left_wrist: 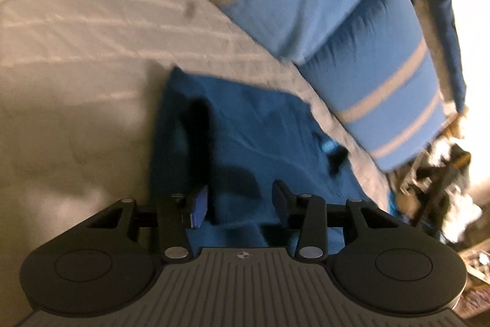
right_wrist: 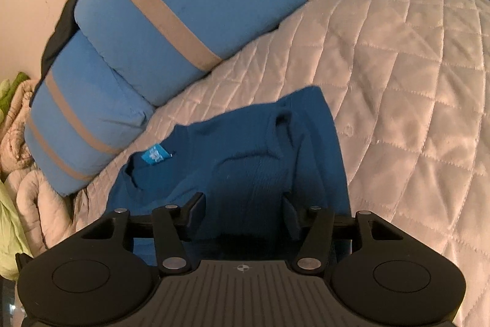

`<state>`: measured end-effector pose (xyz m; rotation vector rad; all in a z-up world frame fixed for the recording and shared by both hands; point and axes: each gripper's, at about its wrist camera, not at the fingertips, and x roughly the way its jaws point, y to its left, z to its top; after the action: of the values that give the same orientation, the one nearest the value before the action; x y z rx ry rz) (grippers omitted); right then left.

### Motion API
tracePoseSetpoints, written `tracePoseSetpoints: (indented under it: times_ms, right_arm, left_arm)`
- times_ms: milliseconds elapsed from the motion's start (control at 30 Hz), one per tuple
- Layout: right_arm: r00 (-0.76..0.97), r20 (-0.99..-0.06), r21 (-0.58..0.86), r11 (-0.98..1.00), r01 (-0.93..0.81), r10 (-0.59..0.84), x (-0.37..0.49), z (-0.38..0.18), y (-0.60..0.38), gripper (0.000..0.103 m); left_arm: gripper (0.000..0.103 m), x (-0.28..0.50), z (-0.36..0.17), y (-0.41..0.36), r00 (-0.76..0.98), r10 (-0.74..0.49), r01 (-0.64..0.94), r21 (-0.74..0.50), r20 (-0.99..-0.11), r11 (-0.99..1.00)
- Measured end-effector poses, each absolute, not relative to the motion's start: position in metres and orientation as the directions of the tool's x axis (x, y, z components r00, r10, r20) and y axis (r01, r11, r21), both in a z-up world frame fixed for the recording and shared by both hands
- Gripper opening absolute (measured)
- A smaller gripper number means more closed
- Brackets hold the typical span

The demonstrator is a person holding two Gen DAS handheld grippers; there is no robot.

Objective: Fold clothes
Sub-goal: 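Open both grippers to release the folded sweatshirt and withdraw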

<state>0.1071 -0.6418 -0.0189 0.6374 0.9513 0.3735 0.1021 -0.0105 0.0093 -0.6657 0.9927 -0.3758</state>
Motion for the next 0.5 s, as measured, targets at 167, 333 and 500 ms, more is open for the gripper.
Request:
tracePoseSetpoints:
  times_ms: [167,333,500]
  right_arm:
    - [0.494,-0.648,0.658,0.753,-0.02,0.58,0.121,-0.009,-0.643,0.019]
    - [0.516,-0.619,0.706,0.707,0.034,0.593,0.153,-0.002,-0.649,0.014]
    - [0.651,-0.527,0.765,0.638,0.084,0.546,0.182,0.001,-0.652,0.037]
  left_arm:
    - [0.005,0.113,0.016,-0.013,0.483,-0.585,0.003,-0.667,-0.651,0.745]
    - [0.006,0.137,0.03,-0.003,0.604,-0.568,-0.035,-0.731,-0.559,0.682]
    - [0.064,0.156,0.046,0.0,0.736,-0.44,-0.108,-0.73,-0.515,0.674]
